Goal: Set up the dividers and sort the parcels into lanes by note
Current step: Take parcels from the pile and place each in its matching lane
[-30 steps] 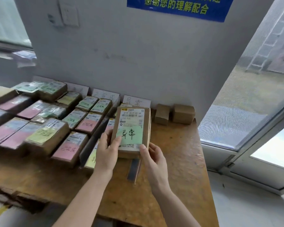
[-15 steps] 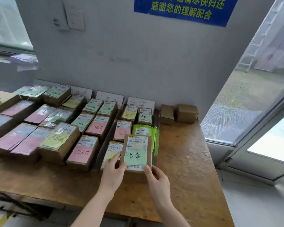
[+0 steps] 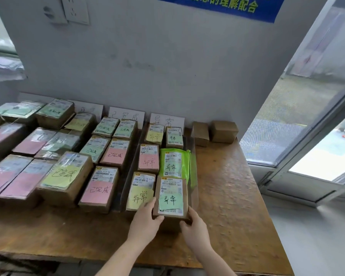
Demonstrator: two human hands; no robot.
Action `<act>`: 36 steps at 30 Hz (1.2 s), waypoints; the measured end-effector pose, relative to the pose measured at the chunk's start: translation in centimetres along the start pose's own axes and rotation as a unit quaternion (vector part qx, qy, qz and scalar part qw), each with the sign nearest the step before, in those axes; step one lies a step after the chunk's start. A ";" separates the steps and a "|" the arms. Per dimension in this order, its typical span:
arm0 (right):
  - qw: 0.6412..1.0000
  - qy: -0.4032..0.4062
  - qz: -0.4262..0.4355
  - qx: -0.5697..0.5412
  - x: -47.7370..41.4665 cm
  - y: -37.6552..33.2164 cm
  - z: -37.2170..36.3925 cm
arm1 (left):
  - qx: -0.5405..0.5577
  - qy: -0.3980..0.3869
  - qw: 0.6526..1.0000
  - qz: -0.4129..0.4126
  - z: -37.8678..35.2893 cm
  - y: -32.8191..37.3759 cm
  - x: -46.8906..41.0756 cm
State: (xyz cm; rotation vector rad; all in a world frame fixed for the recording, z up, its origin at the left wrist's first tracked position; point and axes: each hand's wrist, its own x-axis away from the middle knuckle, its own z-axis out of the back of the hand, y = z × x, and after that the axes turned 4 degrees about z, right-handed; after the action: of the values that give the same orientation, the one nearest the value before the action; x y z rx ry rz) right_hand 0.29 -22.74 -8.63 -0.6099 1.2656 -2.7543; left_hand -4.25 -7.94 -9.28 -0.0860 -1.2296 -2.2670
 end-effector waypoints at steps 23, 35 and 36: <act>0.937 0.050 0.057 0.341 -2.9 0.6 9.5 | -0.299 0.036 0.932 -0.203 2.4 7.9 -4.9; 0.918 0.060 0.128 0.370 -11.8 1.6 17.7 | -0.393 0.042 0.895 -0.208 -4.0 17.7 -11.2; 0.918 0.058 0.133 0.369 -12.9 1.8 18.5 | -0.393 0.042 0.896 -0.203 -4.8 18.5 -11.9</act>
State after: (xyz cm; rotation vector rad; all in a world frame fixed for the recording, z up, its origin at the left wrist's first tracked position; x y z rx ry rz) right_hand 18.81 -34.58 -3.40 -0.1832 0.2104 -2.7443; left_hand 15.90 -14.42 -1.78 -0.0282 -0.2193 -2.9663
